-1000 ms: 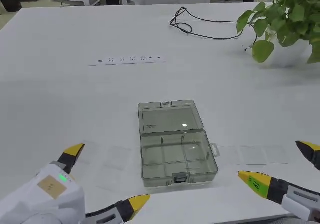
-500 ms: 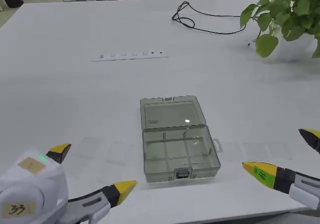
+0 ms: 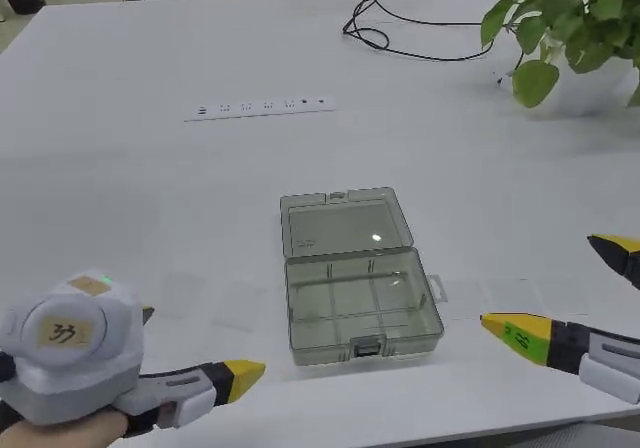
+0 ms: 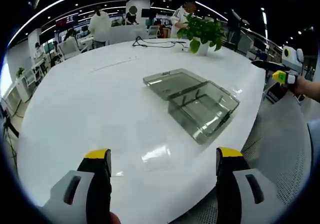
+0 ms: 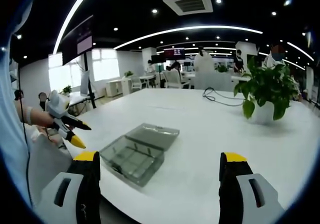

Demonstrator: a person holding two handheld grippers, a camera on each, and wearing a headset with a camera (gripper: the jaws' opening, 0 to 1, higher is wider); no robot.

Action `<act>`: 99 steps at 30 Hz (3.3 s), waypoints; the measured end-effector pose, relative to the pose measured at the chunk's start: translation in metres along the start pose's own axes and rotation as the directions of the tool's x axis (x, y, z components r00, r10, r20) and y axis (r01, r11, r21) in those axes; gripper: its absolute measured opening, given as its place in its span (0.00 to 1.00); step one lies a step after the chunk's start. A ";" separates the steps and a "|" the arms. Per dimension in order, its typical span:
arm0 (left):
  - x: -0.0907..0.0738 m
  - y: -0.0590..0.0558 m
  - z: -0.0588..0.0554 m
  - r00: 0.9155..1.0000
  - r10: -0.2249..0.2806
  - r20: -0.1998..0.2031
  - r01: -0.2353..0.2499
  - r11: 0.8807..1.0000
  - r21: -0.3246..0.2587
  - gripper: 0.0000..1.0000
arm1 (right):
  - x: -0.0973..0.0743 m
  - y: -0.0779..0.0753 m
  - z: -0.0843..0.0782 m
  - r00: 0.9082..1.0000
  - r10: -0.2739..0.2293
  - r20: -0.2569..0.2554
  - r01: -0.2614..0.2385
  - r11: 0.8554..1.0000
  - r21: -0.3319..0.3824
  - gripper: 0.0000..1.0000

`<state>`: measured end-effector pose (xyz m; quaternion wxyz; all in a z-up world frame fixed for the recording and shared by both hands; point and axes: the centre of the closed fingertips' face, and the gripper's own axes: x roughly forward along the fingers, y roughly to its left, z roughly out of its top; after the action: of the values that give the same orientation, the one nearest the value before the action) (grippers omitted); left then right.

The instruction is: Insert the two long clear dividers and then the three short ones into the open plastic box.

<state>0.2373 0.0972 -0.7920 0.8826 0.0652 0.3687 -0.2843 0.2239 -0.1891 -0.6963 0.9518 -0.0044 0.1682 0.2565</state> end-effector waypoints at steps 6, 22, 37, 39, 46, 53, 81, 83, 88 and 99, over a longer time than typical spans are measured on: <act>0.012 -0.001 -0.005 0.998 -0.016 -0.068 0.019 0.999 0.046 0.83 | 0.001 -0.001 0.003 1.000 0.012 0.007 -0.012 1.000 -0.002 1.00; 0.039 0.001 -0.011 0.980 -0.022 -0.195 0.022 1.000 -0.004 0.59 | 0.004 -0.005 0.001 0.998 0.056 -0.014 -0.056 0.997 -0.053 1.00; 0.046 0.004 -0.026 0.959 0.022 -0.284 -0.025 1.000 -0.006 0.47 | 0.000 0.003 0.001 0.991 0.101 -0.085 -0.116 0.971 -0.207 1.00; 0.046 0.004 -0.027 0.956 0.027 -0.294 -0.029 1.000 -0.004 0.46 | -0.001 0.003 0.001 0.990 0.107 -0.087 -0.122 0.972 -0.202 1.00; 0.046 0.008 -0.028 0.950 0.045 -0.309 -0.056 0.998 -0.029 0.41 | -0.005 0.004 0.004 0.987 0.128 -0.099 -0.145 0.971 -0.192 1.00; 0.044 0.010 -0.030 0.940 0.062 -0.336 -0.084 0.995 -0.050 0.38 | -0.011 0.005 0.006 0.981 0.155 -0.114 -0.173 0.969 -0.176 1.00; 0.046 0.015 -0.029 0.933 0.123 -0.338 -0.130 0.991 0.002 0.32 | 0.011 0.028 0.016 0.962 0.254 -0.104 -0.269 0.949 -0.167 0.99; 0.046 0.015 -0.029 0.933 0.124 -0.337 -0.131 0.991 0.003 0.32 | 0.012 0.030 0.019 0.962 0.253 -0.098 -0.266 0.952 -0.150 0.99; 0.047 0.016 -0.029 0.935 0.125 -0.332 -0.131 0.991 0.005 0.32 | 0.015 0.033 0.019 0.960 0.263 -0.099 -0.275 0.950 -0.147 0.99; 0.047 0.017 -0.029 0.947 0.136 -0.290 -0.144 0.990 -0.009 0.31 | 0.018 0.045 0.021 0.963 0.254 -0.086 -0.262 0.959 -0.106 0.98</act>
<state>0.2555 0.0993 -0.8473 0.8381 0.1188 0.4922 -0.2029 0.2228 -0.1389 -0.6784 0.9016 -0.0473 0.1861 0.3876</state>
